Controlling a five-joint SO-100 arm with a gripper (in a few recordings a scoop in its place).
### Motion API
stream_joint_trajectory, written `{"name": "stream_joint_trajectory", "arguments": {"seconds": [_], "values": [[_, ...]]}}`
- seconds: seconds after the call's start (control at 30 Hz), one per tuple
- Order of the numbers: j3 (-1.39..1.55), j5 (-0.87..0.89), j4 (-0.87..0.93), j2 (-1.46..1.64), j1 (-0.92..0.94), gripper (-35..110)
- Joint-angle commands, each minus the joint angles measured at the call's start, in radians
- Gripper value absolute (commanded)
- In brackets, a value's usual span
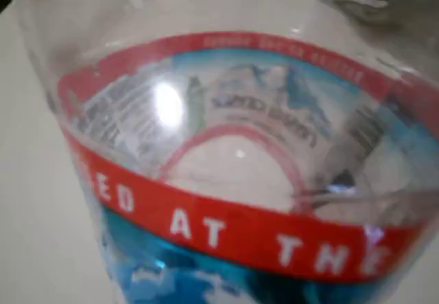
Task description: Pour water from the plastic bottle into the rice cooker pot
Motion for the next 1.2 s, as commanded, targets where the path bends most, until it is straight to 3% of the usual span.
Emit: {"name": "stream_joint_trajectory", "arguments": {"seconds": [0.0, 0.97, 1.17], "values": [[-0.083, 0.005, -0.006, 0.006, 0.021, 7], [-0.084, -0.044, -0.012, -0.009, 0.021, 7], [-0.080, -0.161, -0.006, -0.005, 0.003, 7]]}}
